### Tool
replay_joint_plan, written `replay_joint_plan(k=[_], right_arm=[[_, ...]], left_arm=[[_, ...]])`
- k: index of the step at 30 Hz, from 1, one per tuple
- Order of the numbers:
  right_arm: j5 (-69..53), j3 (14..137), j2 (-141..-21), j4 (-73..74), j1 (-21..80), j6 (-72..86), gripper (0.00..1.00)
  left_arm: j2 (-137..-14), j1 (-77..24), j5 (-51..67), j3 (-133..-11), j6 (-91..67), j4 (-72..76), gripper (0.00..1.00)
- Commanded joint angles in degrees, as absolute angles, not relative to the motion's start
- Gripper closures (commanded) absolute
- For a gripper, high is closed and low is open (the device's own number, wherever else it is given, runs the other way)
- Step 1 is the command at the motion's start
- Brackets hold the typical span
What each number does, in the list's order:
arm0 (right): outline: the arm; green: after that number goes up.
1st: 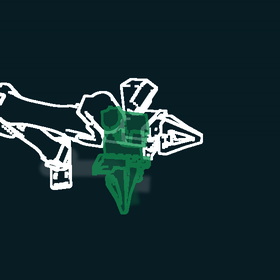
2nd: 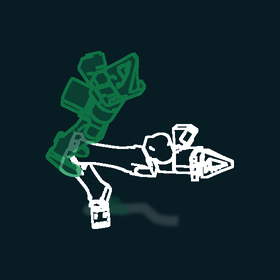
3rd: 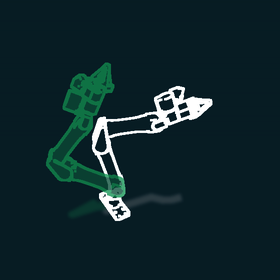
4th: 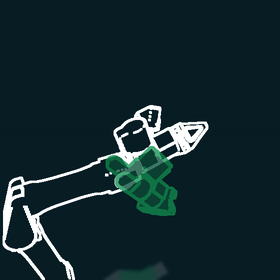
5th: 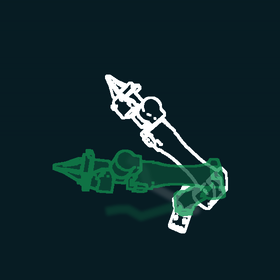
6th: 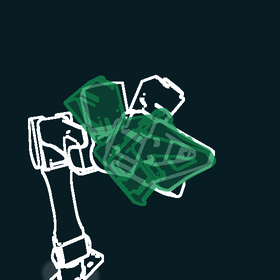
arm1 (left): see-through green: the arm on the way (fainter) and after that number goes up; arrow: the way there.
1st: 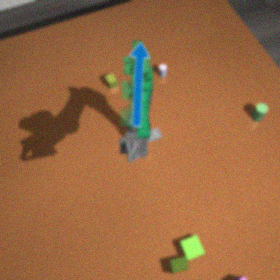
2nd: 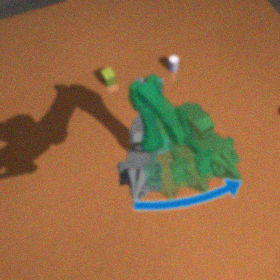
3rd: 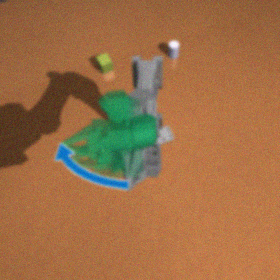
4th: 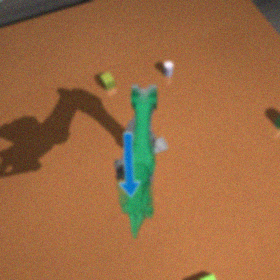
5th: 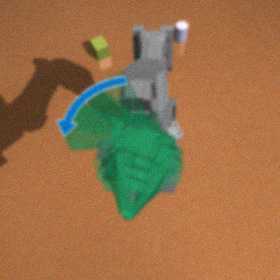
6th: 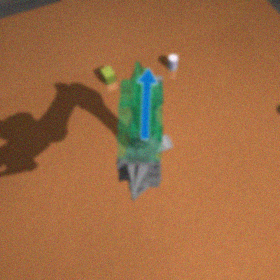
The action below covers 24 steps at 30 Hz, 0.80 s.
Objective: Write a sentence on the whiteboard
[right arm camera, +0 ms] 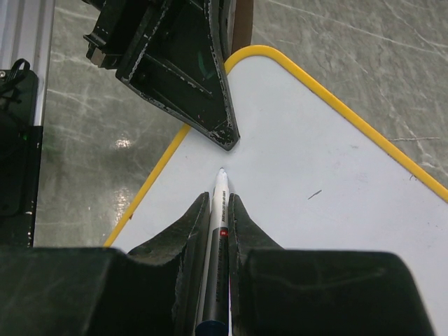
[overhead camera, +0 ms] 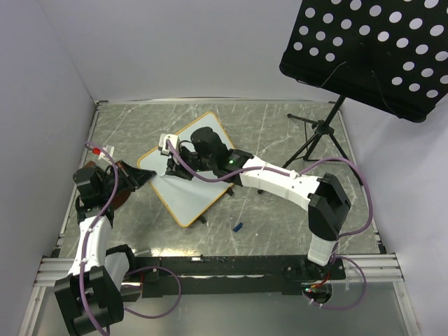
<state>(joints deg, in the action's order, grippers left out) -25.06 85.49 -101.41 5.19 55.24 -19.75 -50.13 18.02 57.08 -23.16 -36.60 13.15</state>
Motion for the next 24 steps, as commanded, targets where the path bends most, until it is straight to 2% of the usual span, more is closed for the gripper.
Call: replay_joint_plan(k=[1, 15, 24], right_arm=[[-23.30, 88.59, -102.22, 3.43, 55.20, -19.16, 1.00], [-17.41, 88.77, -101.87, 3.96, 54.93, -19.86, 1.00], [-24.69, 88.51, -101.25, 5.89, 54.84, -20.83, 1.00]], left_arm=[[-49.40, 18.02, 57.13, -23.73, -31.64, 17.58, 0.99], [-49.48, 18.02, 57.30, -23.82, -31.46, 17.58, 0.99], [-49.57, 18.02, 57.39, -23.82, -31.46, 17.67, 0.99]])
